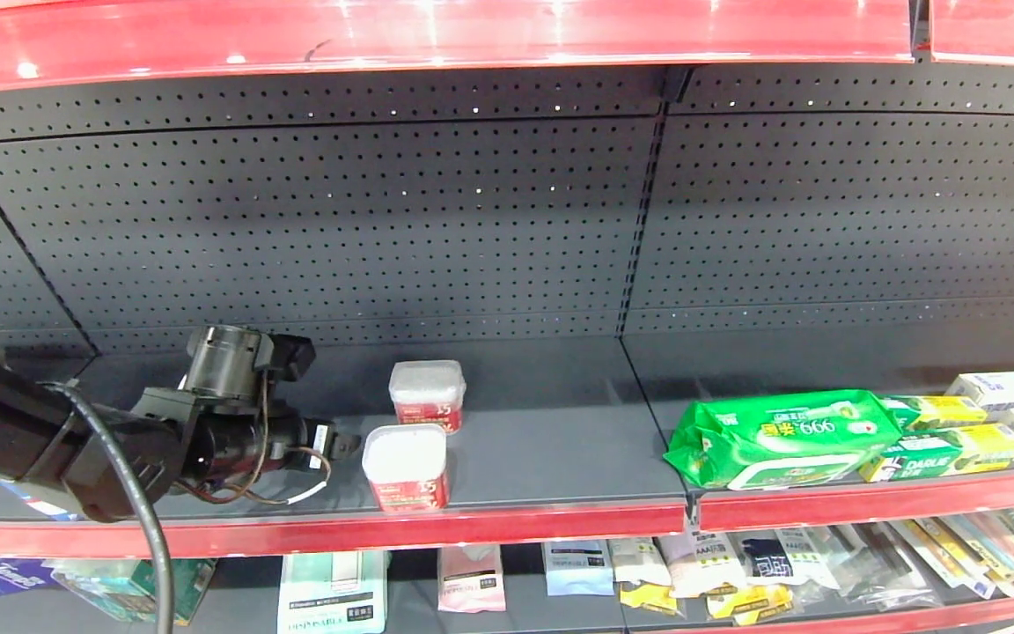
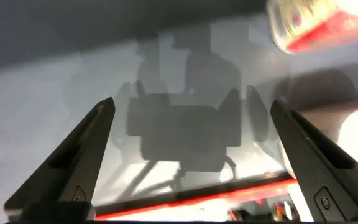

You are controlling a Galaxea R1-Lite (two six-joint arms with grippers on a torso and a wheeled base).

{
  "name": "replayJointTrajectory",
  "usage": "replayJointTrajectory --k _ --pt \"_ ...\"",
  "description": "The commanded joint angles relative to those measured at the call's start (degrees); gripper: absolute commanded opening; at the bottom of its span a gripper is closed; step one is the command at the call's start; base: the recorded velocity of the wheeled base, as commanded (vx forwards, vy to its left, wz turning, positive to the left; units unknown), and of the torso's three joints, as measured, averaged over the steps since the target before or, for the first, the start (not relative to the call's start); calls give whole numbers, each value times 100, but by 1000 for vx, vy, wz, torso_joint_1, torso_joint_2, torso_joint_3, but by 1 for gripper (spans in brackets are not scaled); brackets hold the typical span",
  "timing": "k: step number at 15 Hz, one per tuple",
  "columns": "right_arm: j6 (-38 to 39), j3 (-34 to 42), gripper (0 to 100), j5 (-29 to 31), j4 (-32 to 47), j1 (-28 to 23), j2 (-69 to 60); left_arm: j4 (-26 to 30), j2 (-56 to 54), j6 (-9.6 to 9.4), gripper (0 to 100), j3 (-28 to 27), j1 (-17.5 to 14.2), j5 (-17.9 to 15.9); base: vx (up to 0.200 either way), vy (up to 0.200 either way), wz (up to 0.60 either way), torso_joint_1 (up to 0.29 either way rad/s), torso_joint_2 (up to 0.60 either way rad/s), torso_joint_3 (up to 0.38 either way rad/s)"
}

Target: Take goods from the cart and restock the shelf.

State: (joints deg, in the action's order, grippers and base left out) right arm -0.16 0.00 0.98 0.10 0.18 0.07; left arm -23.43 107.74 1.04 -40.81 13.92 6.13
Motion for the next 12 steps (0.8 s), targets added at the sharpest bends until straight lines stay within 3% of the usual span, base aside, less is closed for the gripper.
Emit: replayJointTrajectory --k 1,2,3,5,7,9,11,12 --pt "-2 0 100 -1 -1 -1 1 -48 -675 -534 100 258 -434 -51 0 0 0 0 0 0" --pt "-2 0 100 -1 -1 -1 1 -48 -1062 -772 100 434 -584 -112 0 0 0 0 0 0" --pt "7 0 100 -1 -1 -1 1 -48 -1633 -824 100 742 -654 -226 0 0 0 0 0 0" --pt "-2 0 100 -1 -1 -1 1 23 -3066 -824 100 1559 -768 -385 0 0 0 0 0 0" --pt "-2 0 100 -1 -1 -1 1 102 -4525 -824 100 2315 -1102 -604 0 0 0 0 0 0" --pt "-2 0 100 -1 -1 -1 1 524 -5826 -833 100 2754 -1586 -798 0 0 0 0 0 0" --pt "-2 0 100 -1 -1 -1 1 779 -6520 -833 100 2939 -1665 -991 0 0 0 0 0 0" --pt "-2 0 100 -1 -1 -1 1 998 -7417 -851 100 3176 -1665 -1527 0 0 0 0 0 0"
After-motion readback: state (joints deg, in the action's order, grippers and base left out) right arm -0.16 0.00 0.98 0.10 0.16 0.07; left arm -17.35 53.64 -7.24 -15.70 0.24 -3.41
